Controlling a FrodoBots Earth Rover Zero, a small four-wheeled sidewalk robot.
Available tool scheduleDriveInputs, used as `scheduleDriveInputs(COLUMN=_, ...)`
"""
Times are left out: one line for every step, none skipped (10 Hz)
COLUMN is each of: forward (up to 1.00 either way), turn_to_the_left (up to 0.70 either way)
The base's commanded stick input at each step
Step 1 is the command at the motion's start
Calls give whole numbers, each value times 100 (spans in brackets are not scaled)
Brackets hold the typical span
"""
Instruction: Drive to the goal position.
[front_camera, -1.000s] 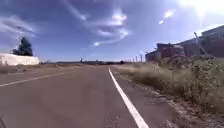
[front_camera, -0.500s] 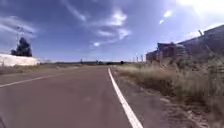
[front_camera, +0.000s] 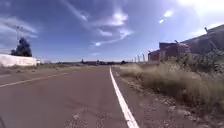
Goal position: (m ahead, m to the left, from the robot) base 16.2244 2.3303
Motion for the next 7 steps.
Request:
scheduleDriveInputs(forward=100, turn_to_the_left=40)
scheduleDriveInputs(forward=100, turn_to_the_left=11)
scheduleDriveInputs(forward=100, turn_to_the_left=4)
scheduleDriveInputs(forward=100, turn_to_the_left=0)
scheduleDriveInputs(forward=100, turn_to_the_left=0)
scheduleDriveInputs(forward=100, turn_to_the_left=0)
scheduleDriveInputs(forward=100, turn_to_the_left=0)
